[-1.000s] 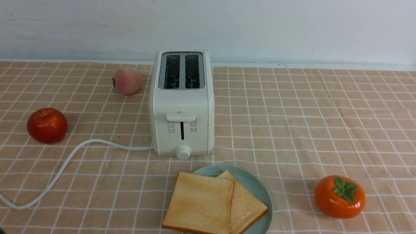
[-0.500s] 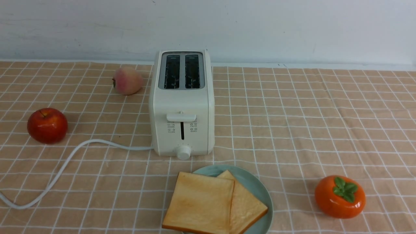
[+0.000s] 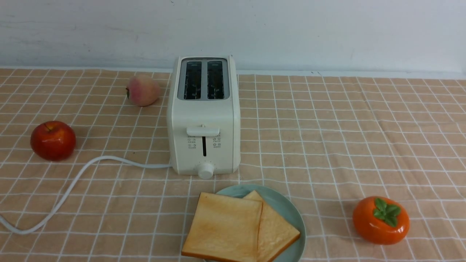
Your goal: Take toasted bread from bread machine on light coffee tablecloth place on plate.
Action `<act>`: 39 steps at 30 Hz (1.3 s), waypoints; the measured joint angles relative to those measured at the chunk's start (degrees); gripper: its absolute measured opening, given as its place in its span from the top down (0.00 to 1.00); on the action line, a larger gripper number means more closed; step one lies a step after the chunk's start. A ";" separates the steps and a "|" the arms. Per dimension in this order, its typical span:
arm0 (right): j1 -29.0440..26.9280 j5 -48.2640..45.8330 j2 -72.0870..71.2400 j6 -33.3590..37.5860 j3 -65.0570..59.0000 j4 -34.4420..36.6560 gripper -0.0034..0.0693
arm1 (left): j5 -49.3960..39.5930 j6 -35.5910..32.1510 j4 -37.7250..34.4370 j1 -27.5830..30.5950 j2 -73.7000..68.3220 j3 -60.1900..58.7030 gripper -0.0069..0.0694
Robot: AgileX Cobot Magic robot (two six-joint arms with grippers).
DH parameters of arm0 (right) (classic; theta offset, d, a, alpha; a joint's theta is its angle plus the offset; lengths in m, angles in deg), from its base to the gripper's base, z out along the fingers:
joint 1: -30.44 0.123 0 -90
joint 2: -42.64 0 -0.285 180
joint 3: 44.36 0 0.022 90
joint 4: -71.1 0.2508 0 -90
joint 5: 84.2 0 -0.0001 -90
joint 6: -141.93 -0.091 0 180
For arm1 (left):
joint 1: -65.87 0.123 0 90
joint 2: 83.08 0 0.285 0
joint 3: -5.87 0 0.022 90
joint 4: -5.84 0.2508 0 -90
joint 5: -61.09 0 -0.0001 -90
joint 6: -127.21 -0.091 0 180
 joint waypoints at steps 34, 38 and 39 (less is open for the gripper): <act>0.00 0.04 0.00 0.00 -0.21 0.00 0.92 | 19.81 -2.56 8.78 0.32 12.75 -25.69 0.90; 0.00 0.04 -0.04 0.00 -0.21 -0.06 0.92 | 21.87 -3.06 11.34 1.58 12.75 -31.61 0.89; 0.00 0.06 -0.04 0.00 -0.21 -0.06 0.92 | 21.98 -3.37 11.39 1.77 12.75 -32.06 0.89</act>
